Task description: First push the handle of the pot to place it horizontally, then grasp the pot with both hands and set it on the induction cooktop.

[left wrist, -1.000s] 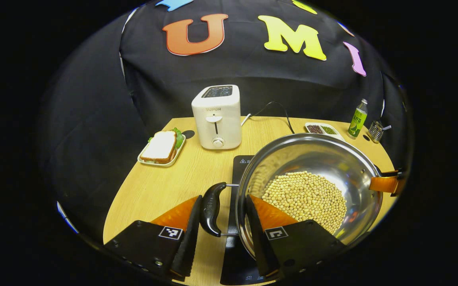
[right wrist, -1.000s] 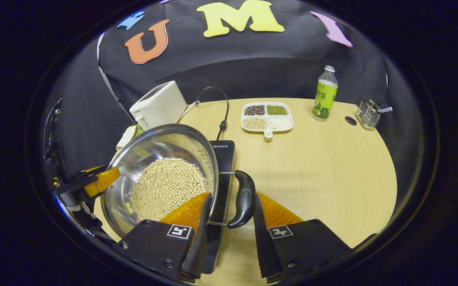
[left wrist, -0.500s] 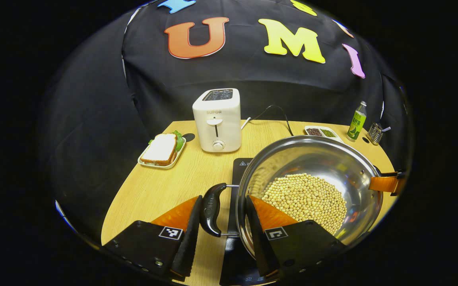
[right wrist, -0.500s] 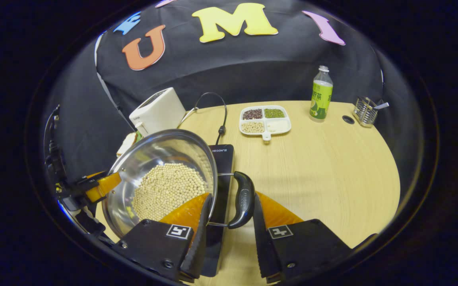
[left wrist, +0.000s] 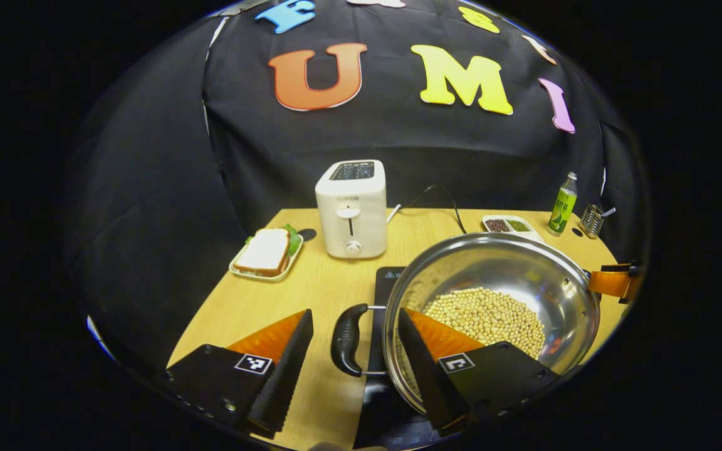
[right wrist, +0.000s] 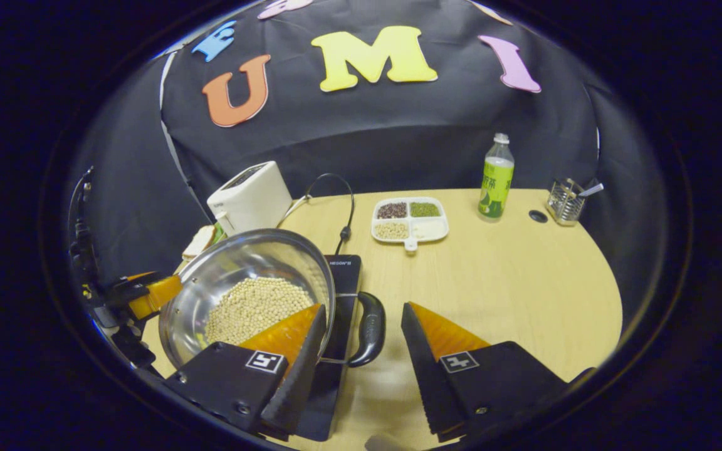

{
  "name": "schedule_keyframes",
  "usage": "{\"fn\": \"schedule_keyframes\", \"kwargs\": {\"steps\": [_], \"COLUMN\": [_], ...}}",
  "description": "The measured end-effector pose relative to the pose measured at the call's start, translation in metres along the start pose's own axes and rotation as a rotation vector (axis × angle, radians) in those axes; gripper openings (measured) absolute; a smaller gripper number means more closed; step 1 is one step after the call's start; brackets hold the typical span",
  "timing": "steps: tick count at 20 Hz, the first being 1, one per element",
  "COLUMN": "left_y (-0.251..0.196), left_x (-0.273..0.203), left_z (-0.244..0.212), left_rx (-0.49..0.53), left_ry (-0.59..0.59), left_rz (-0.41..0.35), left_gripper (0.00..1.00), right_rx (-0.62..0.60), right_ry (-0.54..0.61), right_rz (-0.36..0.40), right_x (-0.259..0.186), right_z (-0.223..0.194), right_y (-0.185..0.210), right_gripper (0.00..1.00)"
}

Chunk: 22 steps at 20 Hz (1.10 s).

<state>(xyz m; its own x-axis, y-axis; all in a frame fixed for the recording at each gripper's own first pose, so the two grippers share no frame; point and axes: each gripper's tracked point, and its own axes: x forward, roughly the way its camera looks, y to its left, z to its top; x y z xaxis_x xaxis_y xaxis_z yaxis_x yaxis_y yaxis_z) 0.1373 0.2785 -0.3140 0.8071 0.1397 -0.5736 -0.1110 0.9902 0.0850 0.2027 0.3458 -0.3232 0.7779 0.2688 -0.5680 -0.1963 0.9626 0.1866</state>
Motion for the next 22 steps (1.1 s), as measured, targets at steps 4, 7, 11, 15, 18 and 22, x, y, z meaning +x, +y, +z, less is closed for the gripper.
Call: {"fn": "schedule_keyframes", "kwargs": {"steps": [4,7,11,15,18,22], "left_y": [0.004,-0.003,-0.028,-0.077,-0.118,-0.181], "left_x": [-0.016,-0.027,-0.051,-0.104,-0.158,-0.239], "left_z": [0.011,0.012,0.024,0.055,0.079,0.107], "left_rx": [0.01,0.001,0.013,0.025,0.035,0.025], "left_ry": [-0.044,-0.05,-0.091,-0.184,-0.263,-0.373], "left_rz": [0.044,0.057,0.061,0.026,-0.006,-0.043], "left_gripper": [0.98,0.97,0.98,0.98,0.97,0.97], "right_rx": [-0.046,-0.036,-0.052,-0.086,-0.12,-0.131], "right_ry": [-0.048,-0.054,-0.078,-0.156,-0.241,-0.354], "right_rz": [0.01,0.019,0.026,0.051,0.052,0.023], "right_x": [-0.019,-0.031,-0.056,-0.118,-0.179,-0.264], "right_z": [0.01,0.008,0.01,0.031,0.051,0.072], "right_y": [-0.009,-0.018,-0.032,-0.047,-0.071,-0.115], "right_gripper": [0.77,0.77,0.77,0.77,0.77,0.77]}}
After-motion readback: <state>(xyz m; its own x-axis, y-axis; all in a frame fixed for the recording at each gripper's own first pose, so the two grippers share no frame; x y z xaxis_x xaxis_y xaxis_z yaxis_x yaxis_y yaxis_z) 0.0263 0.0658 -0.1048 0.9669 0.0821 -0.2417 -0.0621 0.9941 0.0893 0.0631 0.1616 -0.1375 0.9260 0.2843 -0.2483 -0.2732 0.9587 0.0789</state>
